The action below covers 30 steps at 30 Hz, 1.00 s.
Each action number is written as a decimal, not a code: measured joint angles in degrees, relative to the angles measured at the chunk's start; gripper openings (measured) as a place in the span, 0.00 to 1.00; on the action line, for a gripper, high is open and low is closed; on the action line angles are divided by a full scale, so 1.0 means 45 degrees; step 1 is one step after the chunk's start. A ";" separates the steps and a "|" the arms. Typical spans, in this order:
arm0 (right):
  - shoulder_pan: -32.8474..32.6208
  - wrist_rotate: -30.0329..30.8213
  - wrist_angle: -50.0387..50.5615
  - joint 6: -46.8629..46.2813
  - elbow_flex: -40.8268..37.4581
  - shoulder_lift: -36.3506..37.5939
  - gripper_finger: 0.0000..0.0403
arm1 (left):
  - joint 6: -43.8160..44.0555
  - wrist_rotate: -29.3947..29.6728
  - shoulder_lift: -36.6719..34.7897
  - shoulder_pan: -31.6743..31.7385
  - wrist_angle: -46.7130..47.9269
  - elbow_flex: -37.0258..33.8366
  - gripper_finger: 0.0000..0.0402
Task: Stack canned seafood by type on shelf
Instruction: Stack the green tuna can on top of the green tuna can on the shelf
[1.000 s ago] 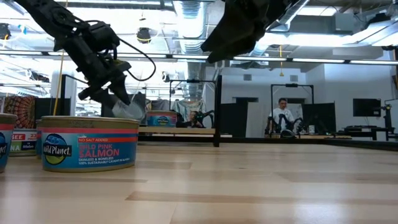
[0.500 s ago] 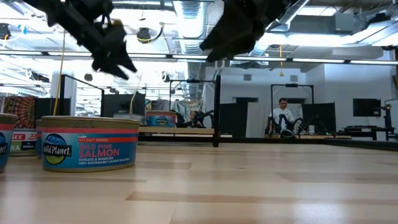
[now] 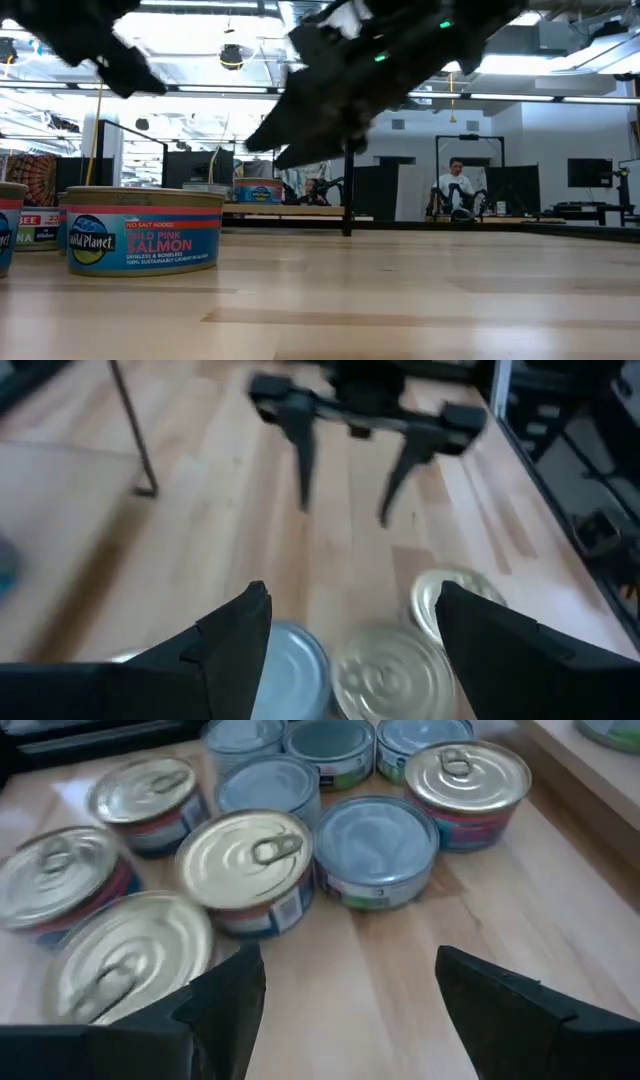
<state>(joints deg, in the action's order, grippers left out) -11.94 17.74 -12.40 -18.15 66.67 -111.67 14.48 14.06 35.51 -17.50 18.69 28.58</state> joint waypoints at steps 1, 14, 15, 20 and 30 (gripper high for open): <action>0.0033 -0.0004 0.0042 0.0095 0.0406 -0.0291 0.79 | 0.0192 0.0577 0.0017 -0.0581 -0.0057 -0.0122 0.67; 0.1297 0.0121 0.0955 0.0852 0.3933 -0.3274 0.79 | 0.1545 0.2968 0.0607 -0.3866 -0.0166 -0.0628 0.67; 0.1360 0.0119 0.0920 0.0977 0.4061 -0.3386 0.79 | 0.1454 0.2927 0.0607 -0.3951 -0.0181 -0.0628 0.67; 0.1362 0.0159 0.1725 0.1098 0.4235 -0.3624 0.79 | 0.1099 0.2417 0.0621 -0.4199 -0.0467 -0.0628 0.67; 0.1135 0.0746 0.4447 0.0502 0.4305 -0.3461 0.79 | 0.0598 0.2529 0.0631 -0.4171 -0.0376 -0.0623 0.67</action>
<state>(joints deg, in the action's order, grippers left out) -6.83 21.09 7.61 -15.89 86.04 -127.25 17.17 25.44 38.35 -36.27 16.99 25.78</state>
